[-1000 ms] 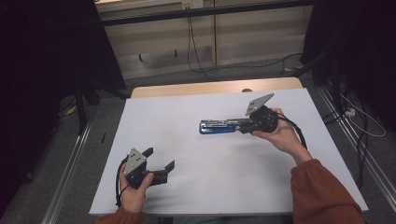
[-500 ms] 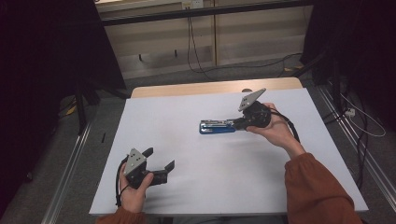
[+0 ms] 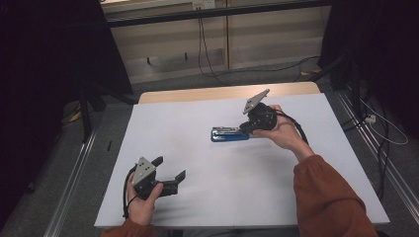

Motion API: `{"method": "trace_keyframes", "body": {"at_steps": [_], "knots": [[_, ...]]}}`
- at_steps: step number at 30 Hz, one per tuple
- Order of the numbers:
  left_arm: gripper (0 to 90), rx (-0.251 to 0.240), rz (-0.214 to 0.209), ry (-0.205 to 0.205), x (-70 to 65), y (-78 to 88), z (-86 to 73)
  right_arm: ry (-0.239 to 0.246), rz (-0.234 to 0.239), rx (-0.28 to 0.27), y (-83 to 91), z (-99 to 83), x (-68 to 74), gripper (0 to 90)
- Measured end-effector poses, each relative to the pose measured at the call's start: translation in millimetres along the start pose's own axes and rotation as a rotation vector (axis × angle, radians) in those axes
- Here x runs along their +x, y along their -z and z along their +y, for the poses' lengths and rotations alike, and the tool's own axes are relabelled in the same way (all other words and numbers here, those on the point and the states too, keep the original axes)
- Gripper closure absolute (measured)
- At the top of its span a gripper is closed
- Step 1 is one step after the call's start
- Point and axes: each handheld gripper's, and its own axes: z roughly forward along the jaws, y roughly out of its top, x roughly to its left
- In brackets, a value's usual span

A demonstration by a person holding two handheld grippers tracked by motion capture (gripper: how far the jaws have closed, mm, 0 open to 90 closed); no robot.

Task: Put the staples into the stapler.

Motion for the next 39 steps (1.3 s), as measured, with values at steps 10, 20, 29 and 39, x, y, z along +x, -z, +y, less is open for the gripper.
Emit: {"method": "trace_keyframes", "body": {"at_steps": [10, 20, 29, 39], "knots": [[4.6, -0.01, 0.0, 0.007, -0.3, 0.3, 0.0, 0.032, 0.013, -0.004, -9.2, 11.7, -3.4, 79.3], [4.6, -0.008, -0.005, 0.008, 0.1, 0.3, 0.0, 0.083, 0.001, 0.009, -25.2, 25.4, -7.3, 79.3], [4.6, -0.01, -0.006, 0.007, 0.1, 0.4, 0.3, 0.101, 0.016, -0.029, -40.6, 29.0, -8.6, 79.3], [4.6, -0.012, -0.011, 0.002, 0.2, 1.4, 0.9, 0.101, 0.014, -0.018, -48.5, 38.4, -15.3, 79.3]]}}
